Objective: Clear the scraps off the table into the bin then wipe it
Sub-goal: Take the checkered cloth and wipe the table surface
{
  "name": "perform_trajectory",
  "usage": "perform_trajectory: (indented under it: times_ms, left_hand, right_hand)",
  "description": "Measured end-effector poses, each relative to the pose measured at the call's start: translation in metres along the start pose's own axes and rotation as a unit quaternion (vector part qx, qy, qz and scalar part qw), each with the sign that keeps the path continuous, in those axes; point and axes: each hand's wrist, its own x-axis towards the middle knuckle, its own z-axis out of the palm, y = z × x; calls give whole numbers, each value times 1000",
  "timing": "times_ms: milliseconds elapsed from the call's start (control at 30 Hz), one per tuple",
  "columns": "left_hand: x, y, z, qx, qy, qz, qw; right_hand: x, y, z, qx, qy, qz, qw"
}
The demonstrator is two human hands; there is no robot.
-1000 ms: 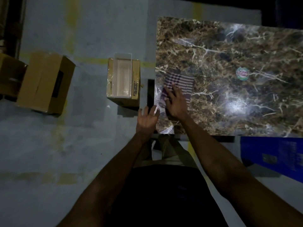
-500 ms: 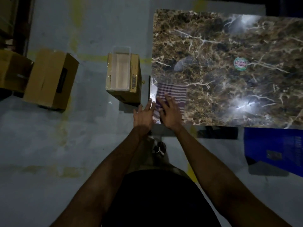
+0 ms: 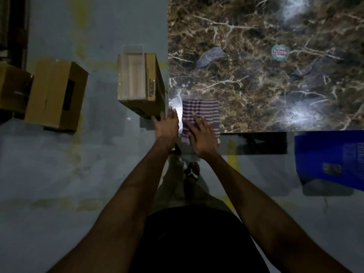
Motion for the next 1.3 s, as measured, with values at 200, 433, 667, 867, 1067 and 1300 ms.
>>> perform_trajectory:
  times_ms: [200,433,667,867,1067,1300]
  left_hand:
    - [7,-15,-20,16,-65,57,996]
    - [0,-21,-31,21,-54,53,997]
    - [-2,-33,-9,-3,21,40,999]
    - [14,-45,-23,-88,-20,21,996]
    - [35,-70,-12,-204,-50,37,977]
    - [39,-66,5,-219,12,66,973]
  right_hand:
    - [-13,62,-26,17,23,73,997]
    - [-1,23,-1,-6,3,2,1000]
    - [15,48,-25,32,20,21,999]
    - [68,-7,-4,30,-38,-82,995]
    - [86,21,-27,21,-22,-80,996]
    - [151,-20,-22,-8,-16,-71,997]
